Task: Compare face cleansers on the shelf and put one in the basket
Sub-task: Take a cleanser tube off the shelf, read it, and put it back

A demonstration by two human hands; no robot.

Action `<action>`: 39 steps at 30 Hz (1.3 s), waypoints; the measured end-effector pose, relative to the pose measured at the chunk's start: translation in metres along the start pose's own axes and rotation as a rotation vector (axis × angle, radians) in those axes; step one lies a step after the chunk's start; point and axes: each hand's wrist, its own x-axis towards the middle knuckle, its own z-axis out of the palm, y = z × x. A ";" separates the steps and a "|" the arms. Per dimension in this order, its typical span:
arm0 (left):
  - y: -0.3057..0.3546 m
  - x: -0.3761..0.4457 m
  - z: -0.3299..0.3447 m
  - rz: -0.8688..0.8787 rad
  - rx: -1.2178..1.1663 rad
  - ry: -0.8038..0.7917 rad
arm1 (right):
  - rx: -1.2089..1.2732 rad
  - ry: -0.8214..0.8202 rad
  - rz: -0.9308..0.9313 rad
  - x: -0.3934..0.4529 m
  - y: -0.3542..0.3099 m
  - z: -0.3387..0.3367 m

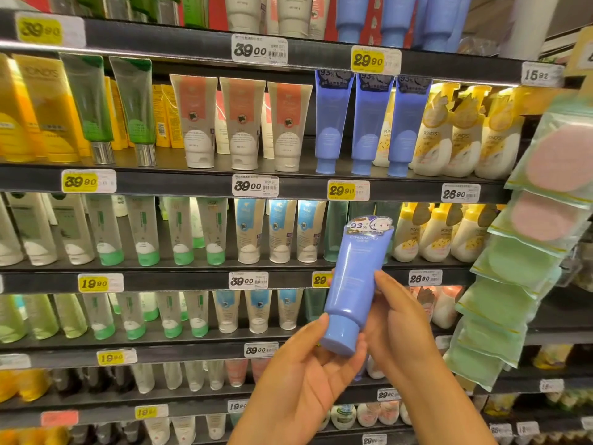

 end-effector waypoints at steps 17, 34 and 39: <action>-0.001 0.001 -0.015 0.550 0.813 0.184 | -0.195 -0.085 0.100 -0.007 0.000 0.000; 0.011 -0.006 -0.007 0.342 0.409 0.152 | 0.133 -0.080 0.224 -0.003 -0.004 0.006; 0.012 -0.006 -0.001 0.143 0.202 0.110 | 0.033 -0.087 0.137 0.000 -0.009 0.004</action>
